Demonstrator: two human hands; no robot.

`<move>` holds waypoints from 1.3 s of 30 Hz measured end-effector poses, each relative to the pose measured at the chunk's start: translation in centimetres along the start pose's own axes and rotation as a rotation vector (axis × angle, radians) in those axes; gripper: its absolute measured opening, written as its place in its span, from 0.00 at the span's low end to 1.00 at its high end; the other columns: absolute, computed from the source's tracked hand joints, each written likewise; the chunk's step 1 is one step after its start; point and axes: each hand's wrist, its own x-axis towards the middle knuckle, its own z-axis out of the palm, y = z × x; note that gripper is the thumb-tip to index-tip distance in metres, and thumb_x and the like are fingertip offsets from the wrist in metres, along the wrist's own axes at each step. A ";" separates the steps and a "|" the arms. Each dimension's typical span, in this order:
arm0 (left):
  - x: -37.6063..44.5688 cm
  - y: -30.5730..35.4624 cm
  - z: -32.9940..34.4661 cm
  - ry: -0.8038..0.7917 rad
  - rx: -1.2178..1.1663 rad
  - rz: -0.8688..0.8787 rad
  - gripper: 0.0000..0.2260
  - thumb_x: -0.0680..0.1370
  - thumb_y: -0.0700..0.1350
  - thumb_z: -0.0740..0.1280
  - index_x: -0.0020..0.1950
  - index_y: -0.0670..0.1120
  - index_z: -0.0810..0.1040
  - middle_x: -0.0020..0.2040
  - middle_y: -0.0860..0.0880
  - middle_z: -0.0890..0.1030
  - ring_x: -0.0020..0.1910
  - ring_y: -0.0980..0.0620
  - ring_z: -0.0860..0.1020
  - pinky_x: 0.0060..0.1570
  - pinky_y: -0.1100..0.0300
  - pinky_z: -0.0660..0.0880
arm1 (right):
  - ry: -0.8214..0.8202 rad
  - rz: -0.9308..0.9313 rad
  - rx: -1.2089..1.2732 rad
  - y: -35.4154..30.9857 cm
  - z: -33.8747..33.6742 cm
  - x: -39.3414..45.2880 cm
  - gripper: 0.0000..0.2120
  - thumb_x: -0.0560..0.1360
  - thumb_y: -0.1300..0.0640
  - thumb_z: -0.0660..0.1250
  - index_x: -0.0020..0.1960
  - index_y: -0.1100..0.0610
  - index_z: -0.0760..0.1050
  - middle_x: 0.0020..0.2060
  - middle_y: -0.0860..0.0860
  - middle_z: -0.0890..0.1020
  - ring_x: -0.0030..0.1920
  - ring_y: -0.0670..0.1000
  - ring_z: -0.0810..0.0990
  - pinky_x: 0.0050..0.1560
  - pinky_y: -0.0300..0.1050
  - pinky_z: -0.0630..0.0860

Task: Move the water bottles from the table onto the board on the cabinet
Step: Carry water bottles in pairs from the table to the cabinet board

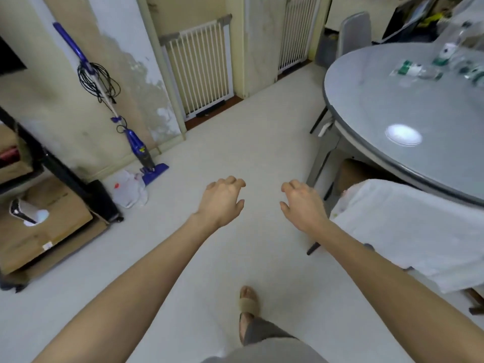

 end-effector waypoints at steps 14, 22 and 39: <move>38.6 -11.0 -3.6 0.106 -0.044 0.095 0.20 0.80 0.49 0.63 0.71 0.49 0.68 0.70 0.49 0.70 0.67 0.47 0.71 0.68 0.53 0.65 | 0.073 0.125 0.072 8.0 -1.2 38.8 0.15 0.79 0.54 0.60 0.63 0.59 0.71 0.59 0.54 0.76 0.56 0.57 0.75 0.58 0.51 0.69; 66.2 -9.5 -7.4 0.032 -0.030 0.379 0.19 0.79 0.47 0.63 0.70 0.47 0.70 0.69 0.47 0.71 0.65 0.45 0.72 0.66 0.52 0.66 | 0.093 0.451 0.097 19.3 -4.5 54.7 0.13 0.78 0.55 0.61 0.59 0.61 0.71 0.56 0.58 0.76 0.56 0.60 0.75 0.55 0.52 0.69; 107.7 22.8 -4.4 -0.190 0.006 0.980 0.23 0.79 0.47 0.63 0.73 0.46 0.65 0.69 0.46 0.69 0.65 0.44 0.71 0.61 0.52 0.70 | 0.236 1.225 0.235 56.9 -7.4 67.2 0.17 0.78 0.54 0.62 0.64 0.59 0.70 0.59 0.56 0.76 0.57 0.58 0.75 0.57 0.50 0.70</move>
